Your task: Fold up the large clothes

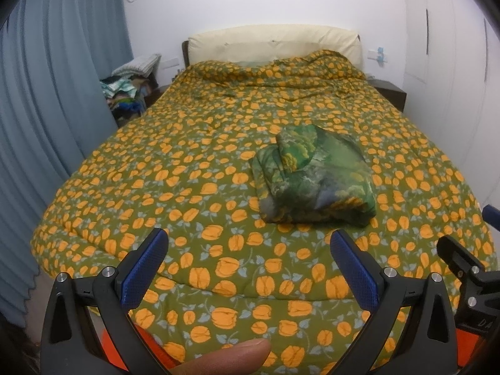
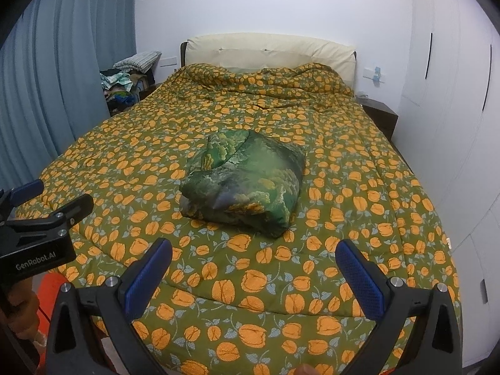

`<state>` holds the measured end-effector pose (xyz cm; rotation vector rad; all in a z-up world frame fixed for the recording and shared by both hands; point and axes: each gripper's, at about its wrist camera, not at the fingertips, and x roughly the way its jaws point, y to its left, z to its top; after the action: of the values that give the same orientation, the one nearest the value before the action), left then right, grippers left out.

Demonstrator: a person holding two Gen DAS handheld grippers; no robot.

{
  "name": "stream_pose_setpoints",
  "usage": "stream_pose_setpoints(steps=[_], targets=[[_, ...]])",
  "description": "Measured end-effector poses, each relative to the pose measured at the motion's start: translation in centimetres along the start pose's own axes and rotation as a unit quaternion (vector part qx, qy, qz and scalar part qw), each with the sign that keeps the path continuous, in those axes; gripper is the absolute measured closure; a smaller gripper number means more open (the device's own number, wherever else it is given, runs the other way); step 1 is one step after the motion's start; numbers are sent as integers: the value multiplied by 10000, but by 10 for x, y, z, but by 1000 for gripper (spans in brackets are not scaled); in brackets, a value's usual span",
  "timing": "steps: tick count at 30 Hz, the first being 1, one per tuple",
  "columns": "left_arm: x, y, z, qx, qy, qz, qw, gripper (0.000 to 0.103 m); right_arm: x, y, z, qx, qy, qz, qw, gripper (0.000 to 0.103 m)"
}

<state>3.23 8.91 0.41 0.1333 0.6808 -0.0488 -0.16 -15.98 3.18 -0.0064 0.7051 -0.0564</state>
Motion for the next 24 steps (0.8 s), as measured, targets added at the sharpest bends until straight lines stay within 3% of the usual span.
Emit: stream_pose_setpoints(steps=[13, 24], targets=[[7, -9, 4, 166, 173, -226, 9995, 0, 4, 7, 1, -3, 18, -255, 9997, 0], [7, -9, 4, 212, 119, -62, 9997, 0, 4, 7, -1, -14, 8, -491, 9988, 0]])
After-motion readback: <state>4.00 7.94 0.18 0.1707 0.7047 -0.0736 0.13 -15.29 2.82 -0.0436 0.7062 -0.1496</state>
